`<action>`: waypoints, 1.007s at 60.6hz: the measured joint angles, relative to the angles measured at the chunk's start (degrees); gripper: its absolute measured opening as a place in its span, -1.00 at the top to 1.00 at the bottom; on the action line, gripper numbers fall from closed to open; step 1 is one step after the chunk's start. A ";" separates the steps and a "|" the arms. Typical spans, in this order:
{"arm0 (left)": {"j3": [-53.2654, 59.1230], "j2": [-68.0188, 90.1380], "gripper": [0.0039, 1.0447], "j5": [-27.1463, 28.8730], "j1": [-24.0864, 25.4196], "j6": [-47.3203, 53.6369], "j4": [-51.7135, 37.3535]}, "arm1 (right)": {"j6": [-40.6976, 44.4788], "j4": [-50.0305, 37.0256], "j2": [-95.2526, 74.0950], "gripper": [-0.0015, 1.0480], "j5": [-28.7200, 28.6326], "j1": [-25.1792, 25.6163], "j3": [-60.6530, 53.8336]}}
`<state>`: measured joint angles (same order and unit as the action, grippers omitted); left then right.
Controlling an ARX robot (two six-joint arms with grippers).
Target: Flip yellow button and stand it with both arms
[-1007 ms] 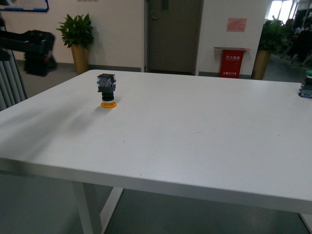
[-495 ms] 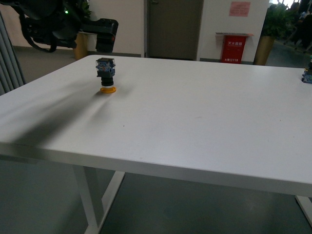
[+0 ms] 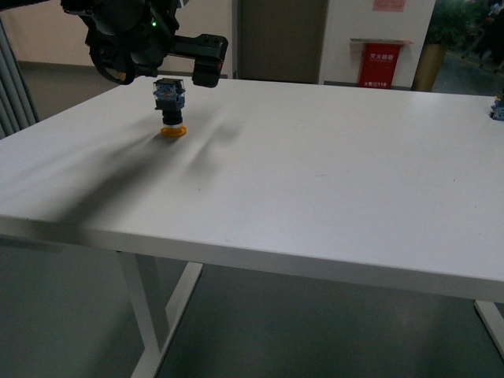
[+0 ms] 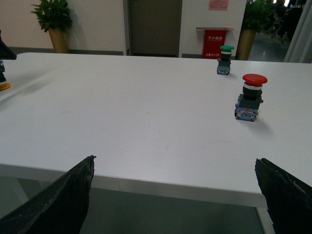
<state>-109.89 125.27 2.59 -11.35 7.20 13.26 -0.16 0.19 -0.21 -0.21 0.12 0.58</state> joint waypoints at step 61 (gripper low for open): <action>1.75 -0.76 0.31 -7.69 -0.28 -6.25 -5.60 | 0.00 0.00 0.00 -0.87 0.02 0.00 0.00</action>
<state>-108.14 124.51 -5.10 -11.64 0.95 7.66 -0.16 0.19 -0.21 -0.19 0.12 0.58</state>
